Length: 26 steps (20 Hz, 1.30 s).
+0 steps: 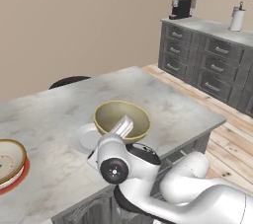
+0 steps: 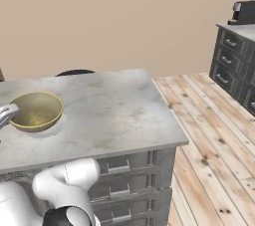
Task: Move the bowls from the cabinet to the plates on the dining table.
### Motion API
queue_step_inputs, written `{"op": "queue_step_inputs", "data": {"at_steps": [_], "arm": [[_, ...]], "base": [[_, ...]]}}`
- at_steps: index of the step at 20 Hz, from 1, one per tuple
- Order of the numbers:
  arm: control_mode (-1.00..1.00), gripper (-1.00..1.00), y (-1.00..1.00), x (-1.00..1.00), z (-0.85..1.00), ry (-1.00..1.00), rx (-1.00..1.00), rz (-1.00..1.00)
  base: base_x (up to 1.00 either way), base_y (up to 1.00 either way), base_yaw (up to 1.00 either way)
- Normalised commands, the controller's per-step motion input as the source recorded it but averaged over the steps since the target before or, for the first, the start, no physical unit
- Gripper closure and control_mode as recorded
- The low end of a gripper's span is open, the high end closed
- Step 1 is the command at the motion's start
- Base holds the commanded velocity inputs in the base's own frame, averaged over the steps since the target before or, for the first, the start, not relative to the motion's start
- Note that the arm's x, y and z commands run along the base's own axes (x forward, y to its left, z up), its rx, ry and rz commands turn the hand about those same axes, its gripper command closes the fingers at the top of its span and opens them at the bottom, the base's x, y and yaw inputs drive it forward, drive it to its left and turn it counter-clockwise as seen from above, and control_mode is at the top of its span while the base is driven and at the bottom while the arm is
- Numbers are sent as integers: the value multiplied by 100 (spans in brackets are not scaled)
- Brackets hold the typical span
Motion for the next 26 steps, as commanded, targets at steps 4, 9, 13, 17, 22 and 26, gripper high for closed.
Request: {"op": "queue_step_inputs", "data": {"at_steps": [4,9,13,17,22,26], "arm": [[-100,100,16,-3,-16,0,8,0],[-100,100,10,0,-15,0,1,0],[-100,100,3,4,-19,0,0,0],[-100,100,1,14,-9,0,0,0],[-100,100,13,12,0,0,0,0],[-100,100,26,15,0,0,0,0]], "base": [[0,0,0],[0,0,0],[0,0,0],[0,0,0],[0,0,0],[0,0,0]]}}
